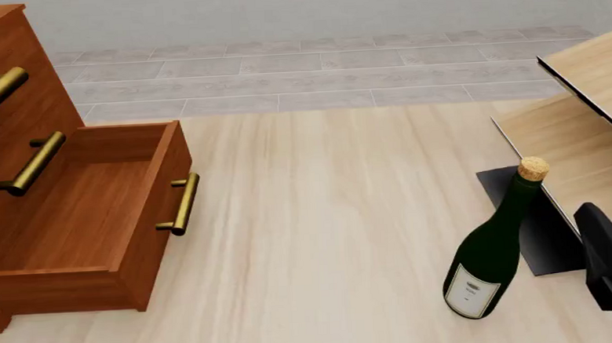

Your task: Put the bowl on top of the cabinet.

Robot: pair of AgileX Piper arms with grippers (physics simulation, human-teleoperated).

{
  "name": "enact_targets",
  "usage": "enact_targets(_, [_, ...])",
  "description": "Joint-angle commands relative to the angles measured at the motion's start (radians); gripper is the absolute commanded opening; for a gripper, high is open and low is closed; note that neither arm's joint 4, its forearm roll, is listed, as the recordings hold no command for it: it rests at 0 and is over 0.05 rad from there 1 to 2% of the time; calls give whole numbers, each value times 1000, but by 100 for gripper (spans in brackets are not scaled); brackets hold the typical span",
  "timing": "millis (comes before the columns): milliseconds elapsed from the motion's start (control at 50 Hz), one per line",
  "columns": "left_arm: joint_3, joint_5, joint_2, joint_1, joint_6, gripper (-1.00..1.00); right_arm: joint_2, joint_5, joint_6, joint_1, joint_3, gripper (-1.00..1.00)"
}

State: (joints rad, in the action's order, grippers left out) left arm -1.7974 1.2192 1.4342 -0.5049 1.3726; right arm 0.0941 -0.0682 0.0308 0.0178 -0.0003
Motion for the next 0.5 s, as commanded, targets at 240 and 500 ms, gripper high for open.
enact_targets(240, [-39,1,-80,7,-50,100,-6,7,-3,4,0,100])
enact_targets(500, [-57,1,-70,-20,-206,100,-9,8,-3,6,0,100])
